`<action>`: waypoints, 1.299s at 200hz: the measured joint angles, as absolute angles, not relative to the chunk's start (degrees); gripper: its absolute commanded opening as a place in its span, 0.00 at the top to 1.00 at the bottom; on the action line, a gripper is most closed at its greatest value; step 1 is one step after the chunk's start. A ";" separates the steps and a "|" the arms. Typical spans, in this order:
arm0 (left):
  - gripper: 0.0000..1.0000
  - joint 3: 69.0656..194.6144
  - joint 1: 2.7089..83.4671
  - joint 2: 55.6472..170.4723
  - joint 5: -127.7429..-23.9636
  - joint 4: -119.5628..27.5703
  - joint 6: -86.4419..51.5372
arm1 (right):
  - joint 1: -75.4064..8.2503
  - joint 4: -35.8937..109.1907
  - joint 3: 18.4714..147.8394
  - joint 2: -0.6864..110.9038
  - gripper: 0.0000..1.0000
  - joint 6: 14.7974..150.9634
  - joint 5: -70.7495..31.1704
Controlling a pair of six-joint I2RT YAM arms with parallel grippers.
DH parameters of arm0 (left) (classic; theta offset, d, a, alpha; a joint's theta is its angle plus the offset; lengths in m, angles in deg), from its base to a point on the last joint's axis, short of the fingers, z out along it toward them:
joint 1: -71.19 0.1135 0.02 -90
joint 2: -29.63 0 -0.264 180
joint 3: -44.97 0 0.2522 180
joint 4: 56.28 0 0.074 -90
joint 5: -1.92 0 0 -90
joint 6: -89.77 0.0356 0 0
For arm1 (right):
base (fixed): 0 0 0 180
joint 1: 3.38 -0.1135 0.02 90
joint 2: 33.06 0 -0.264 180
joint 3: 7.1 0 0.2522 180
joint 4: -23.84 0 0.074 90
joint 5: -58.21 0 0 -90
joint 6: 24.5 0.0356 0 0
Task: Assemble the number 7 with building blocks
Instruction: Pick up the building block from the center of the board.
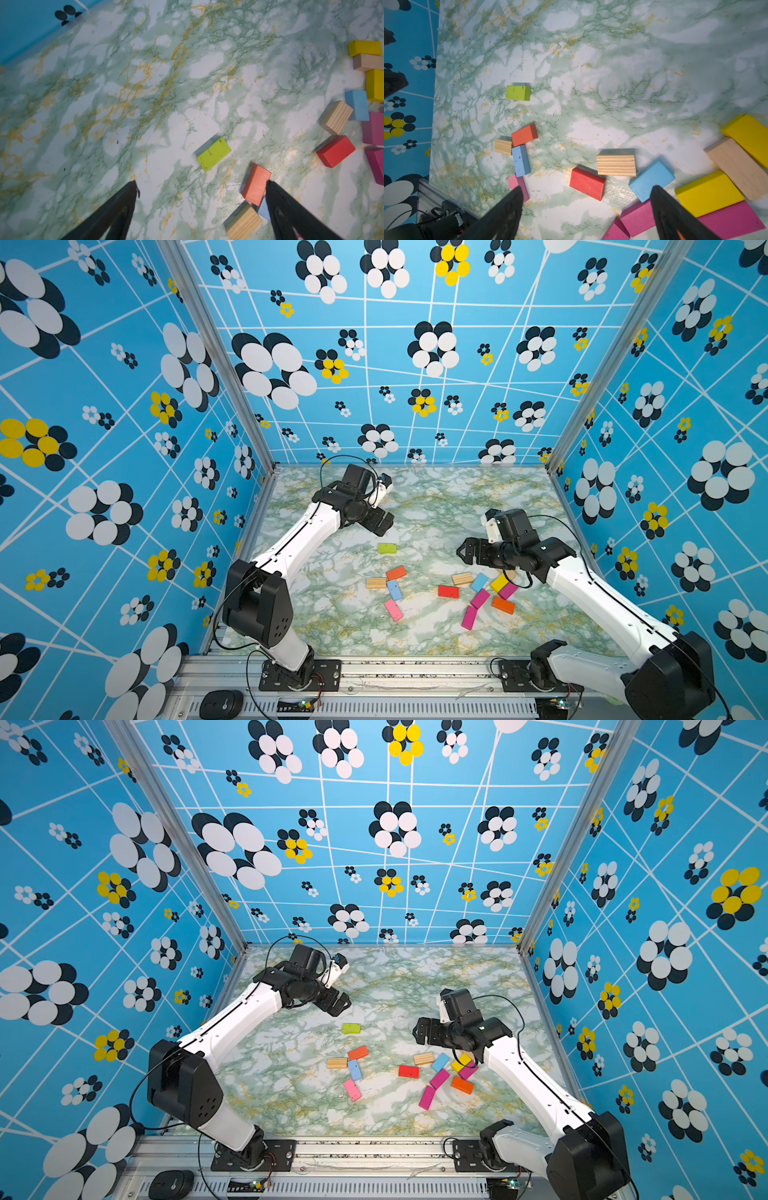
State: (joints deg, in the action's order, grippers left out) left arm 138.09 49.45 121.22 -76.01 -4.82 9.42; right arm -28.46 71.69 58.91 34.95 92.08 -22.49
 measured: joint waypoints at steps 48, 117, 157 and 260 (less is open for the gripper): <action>0.01 130.74 57.45 113.99 -65.71 -7.82 -3.04 | -31.15 71.66 61.62 39.10 0.03 91.84 -23.28; 0.01 125.04 69.89 113.44 -46.87 -15.71 -17.86 | -33.79 70.99 66.26 47.89 0.05 91.84 -22.64; 0.01 123.55 72.86 114.05 -43.46 -20.27 -22.17 | -34.73 70.29 67.92 50.84 0.06 91.23 -21.53; 0.01 120.47 74.35 115.60 -44.55 -18.24 -22.62 | -44.28 72.41 74.00 55.85 0.11 38.58 -14.99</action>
State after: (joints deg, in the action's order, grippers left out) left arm 120.47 74.35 115.60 -44.55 -18.24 -22.62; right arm -44.28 72.41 74.00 55.85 38.58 -14.99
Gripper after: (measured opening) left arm 0.990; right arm 0.913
